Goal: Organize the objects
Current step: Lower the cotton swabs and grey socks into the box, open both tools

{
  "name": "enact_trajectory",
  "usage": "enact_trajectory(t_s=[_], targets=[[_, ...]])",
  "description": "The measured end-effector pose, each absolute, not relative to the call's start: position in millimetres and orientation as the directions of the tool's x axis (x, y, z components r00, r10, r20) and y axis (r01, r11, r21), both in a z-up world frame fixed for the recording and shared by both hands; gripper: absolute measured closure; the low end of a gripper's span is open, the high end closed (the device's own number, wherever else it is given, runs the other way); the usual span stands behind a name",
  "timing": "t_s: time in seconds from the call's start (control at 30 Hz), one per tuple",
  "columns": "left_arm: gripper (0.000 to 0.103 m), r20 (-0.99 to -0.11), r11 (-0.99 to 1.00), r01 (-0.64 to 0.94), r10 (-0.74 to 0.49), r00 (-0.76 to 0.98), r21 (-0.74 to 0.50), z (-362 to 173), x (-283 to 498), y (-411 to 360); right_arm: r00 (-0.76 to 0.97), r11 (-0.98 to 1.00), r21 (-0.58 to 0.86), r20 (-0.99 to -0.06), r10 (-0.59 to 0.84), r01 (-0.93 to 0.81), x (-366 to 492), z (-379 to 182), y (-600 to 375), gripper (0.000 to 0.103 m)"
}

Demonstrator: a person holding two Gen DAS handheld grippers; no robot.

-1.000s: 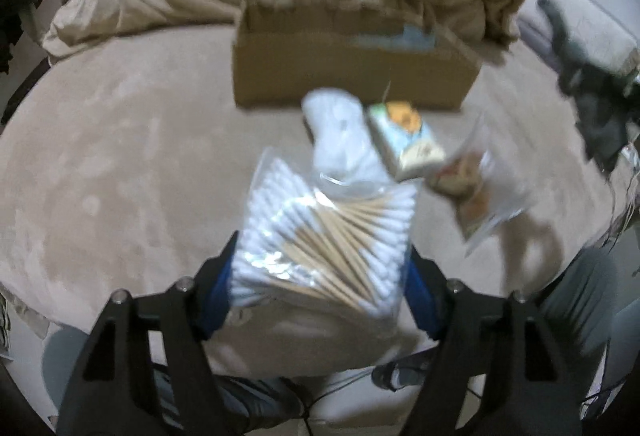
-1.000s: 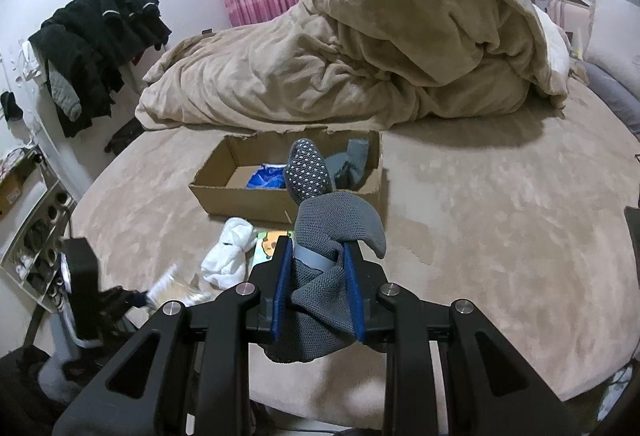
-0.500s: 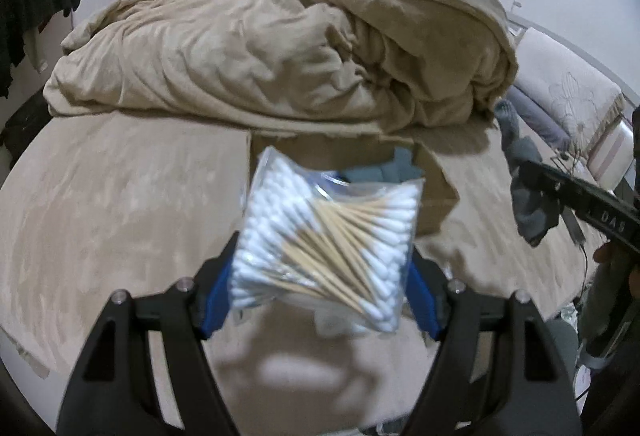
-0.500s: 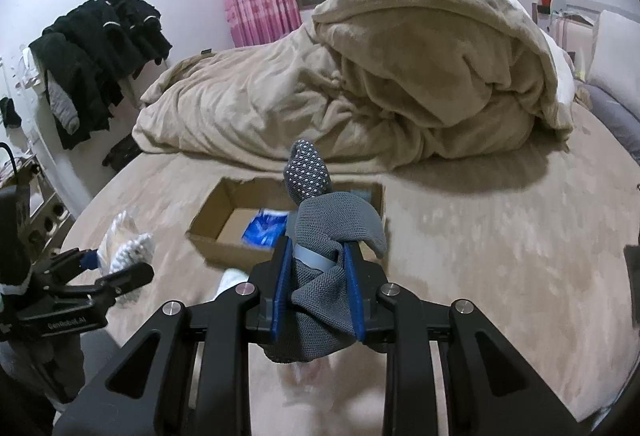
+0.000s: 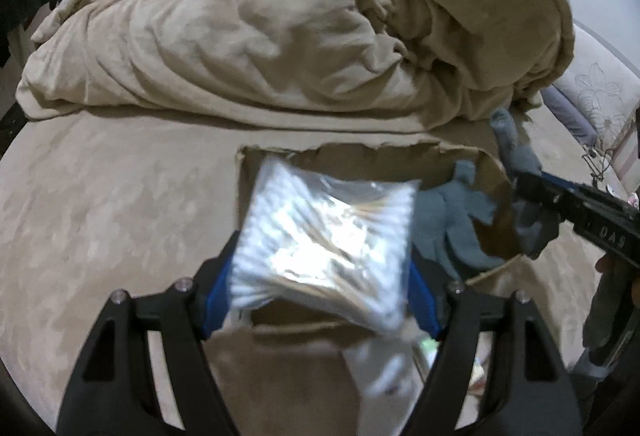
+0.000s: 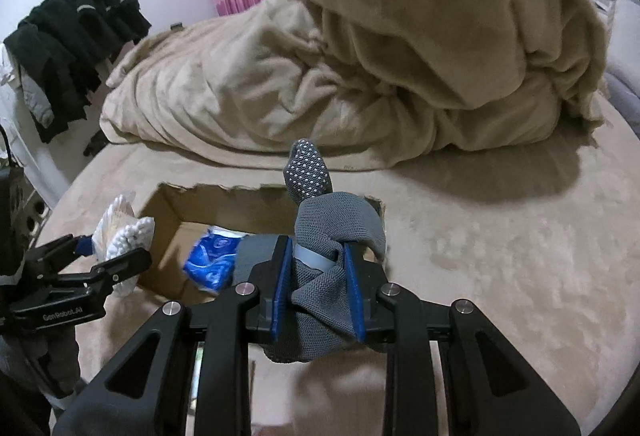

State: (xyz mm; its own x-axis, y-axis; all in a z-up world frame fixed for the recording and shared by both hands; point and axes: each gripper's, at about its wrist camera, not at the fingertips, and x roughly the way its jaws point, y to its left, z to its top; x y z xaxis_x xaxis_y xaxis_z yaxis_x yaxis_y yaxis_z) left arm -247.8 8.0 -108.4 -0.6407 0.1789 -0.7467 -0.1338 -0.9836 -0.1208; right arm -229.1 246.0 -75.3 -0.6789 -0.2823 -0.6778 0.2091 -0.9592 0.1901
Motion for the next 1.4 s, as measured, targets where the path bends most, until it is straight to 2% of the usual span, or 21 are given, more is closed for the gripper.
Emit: enact_trajectory(t_s=[0.17,0.37,0.47,0.53,0.57,0.6,0.97,1.07,1.4], targets=[[0.025,-0.753,-0.985,-0.156,0.157,-0.639,-0.074,-121,-261,19,-0.646,-0.960,0.192,-0.710,-0.280,0.206,-243,-99,240,0.076],[0.014,-0.755,-0.982,-0.171,0.171,-0.633,-0.079,-121,-264,26,-0.630,-0.968,0.165,-0.736,-0.248,0.188,-248,-117,236,0.075],[0.013,-0.747,-0.982,-0.167,0.173,-0.641,-0.085,-117,-259,25,-0.639,-0.966,0.177,-0.725,-0.257,0.188,-243,-112,238,0.063],[0.013,-0.734,-0.984,-0.155,0.172,-0.658,-0.091,-108,-253,20,-0.658,-0.963,0.186,-0.702,-0.270,0.196,-236,-103,238,0.048],[0.011,-0.726,-0.984,-0.150,0.172,-0.666,-0.096,-102,-248,18,-0.667,-0.962,0.188,-0.693,-0.273,0.199,-233,-99,239,0.037],[0.008,-0.720,-0.984,-0.146,0.172,-0.673,-0.099,-97,-244,16,-0.674,-0.961,0.191,-0.685,-0.276,0.200,-230,-95,239,0.034],[0.001,-0.639,-0.975,-0.146,0.220,-0.737,-0.167,-26,-167,3,-0.747,-0.958,0.181,-0.601,-0.286,0.222,-161,-28,245,0.031],[0.000,-0.615,-0.974,-0.149,0.224,-0.756,-0.171,-13,-139,3,-0.764,-0.957,0.175,-0.576,-0.290,0.232,-134,-12,245,0.024],[0.000,-0.620,-0.969,-0.127,0.235,-0.748,-0.214,-19,-64,-1,-0.765,-0.954,0.147,-0.571,-0.298,0.262,-73,-3,240,0.023]])
